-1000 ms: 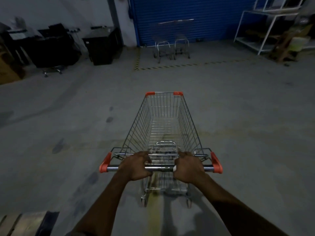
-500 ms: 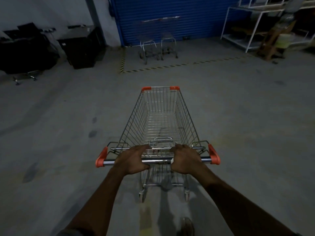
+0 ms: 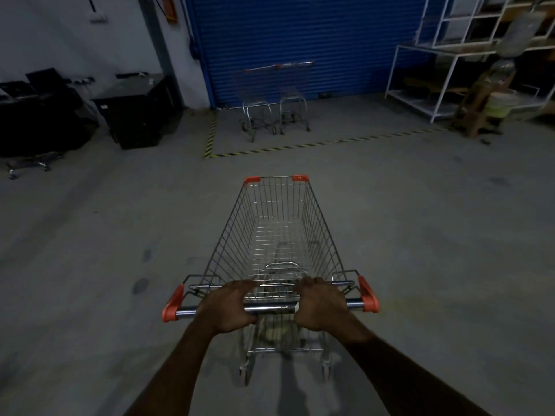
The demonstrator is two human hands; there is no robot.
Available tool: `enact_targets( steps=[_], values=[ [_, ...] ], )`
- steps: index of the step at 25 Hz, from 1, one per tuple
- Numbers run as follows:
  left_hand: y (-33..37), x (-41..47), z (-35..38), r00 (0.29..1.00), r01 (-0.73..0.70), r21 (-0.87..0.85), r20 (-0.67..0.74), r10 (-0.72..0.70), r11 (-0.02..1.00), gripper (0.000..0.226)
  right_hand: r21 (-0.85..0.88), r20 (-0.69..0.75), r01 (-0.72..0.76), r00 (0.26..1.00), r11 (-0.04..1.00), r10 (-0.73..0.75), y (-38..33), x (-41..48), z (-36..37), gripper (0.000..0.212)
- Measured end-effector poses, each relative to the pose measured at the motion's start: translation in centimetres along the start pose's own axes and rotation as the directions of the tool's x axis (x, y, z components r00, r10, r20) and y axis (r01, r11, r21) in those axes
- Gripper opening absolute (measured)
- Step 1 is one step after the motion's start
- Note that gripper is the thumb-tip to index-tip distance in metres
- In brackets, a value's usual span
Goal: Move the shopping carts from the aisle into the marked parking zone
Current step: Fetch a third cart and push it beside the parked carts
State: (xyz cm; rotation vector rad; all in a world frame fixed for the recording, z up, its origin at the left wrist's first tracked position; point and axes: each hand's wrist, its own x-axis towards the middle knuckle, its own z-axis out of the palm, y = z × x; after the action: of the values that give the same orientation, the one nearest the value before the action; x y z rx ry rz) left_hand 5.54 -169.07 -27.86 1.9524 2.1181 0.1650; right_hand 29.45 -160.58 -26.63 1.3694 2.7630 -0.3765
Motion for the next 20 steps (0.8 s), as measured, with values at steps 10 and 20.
enact_targets(
  steps=[10, 20],
  values=[
    [-7.8, 26.4, -4.6, 0.997, -0.076, -0.01, -0.009, 0.075, 0.997, 0.095, 0.035, -0.127, -0.032, 0.991, 0.999, 0.037, 6.7, 24.4, -4.1, 0.059],
    [-14.2, 49.9, -8.9, 0.983, -0.181, -0.03, 0.014, 0.181, 0.983, 0.077, 0.127, 0.009, -0.18, 0.984, 0.976, 0.18, 11.7, 45.7, -9.6, 0.1]
  ],
)
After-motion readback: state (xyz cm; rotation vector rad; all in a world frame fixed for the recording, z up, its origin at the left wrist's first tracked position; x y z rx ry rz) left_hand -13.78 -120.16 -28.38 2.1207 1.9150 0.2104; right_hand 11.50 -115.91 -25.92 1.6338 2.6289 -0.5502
